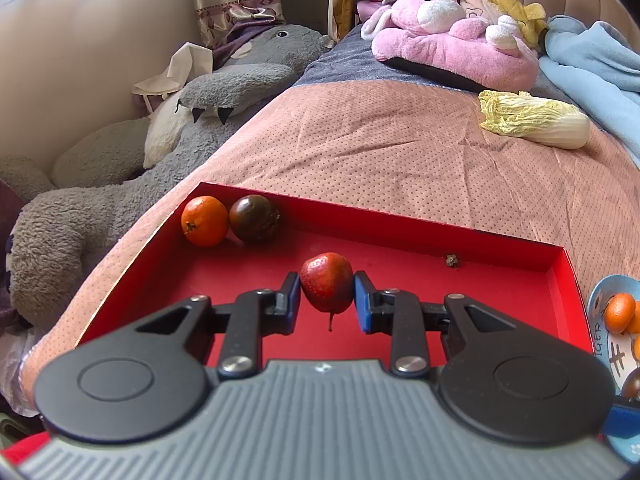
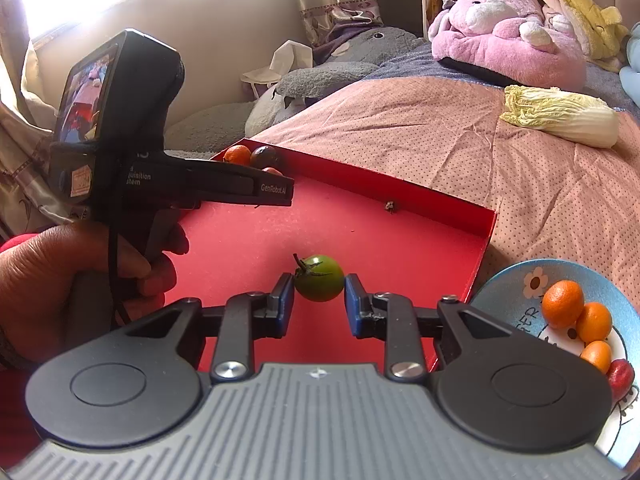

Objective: Organize fruits
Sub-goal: 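Hold the green and red tomatoes lifted above the tray with both grippers, then carry the green tomato onto the blue plate with the right gripper while the left carries the red tomato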

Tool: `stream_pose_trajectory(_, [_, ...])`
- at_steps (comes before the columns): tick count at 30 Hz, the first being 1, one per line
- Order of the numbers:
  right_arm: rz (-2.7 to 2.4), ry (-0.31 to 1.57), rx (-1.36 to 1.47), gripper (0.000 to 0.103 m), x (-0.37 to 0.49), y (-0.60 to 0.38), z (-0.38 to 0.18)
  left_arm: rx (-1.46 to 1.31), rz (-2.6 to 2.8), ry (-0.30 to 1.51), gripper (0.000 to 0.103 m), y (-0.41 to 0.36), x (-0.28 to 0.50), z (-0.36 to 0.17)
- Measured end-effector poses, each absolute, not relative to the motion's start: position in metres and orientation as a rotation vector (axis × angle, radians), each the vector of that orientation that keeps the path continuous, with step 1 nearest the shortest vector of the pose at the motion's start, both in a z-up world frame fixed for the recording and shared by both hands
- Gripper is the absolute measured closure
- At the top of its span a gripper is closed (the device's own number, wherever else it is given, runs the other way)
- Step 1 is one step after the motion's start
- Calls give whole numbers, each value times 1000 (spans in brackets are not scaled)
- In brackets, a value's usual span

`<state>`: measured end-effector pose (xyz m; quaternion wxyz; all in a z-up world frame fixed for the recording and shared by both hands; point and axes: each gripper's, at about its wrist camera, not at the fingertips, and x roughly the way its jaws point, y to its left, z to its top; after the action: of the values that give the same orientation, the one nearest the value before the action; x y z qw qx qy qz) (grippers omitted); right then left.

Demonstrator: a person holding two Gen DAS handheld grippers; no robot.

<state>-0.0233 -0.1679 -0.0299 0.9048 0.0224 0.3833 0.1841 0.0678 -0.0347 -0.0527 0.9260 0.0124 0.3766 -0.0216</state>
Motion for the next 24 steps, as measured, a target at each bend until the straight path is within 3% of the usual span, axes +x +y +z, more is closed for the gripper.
stream_pose_trajectory(24, [316, 734, 100, 71, -29, -206, -16, 52, -45, 770, 71, -38, 67, -55])
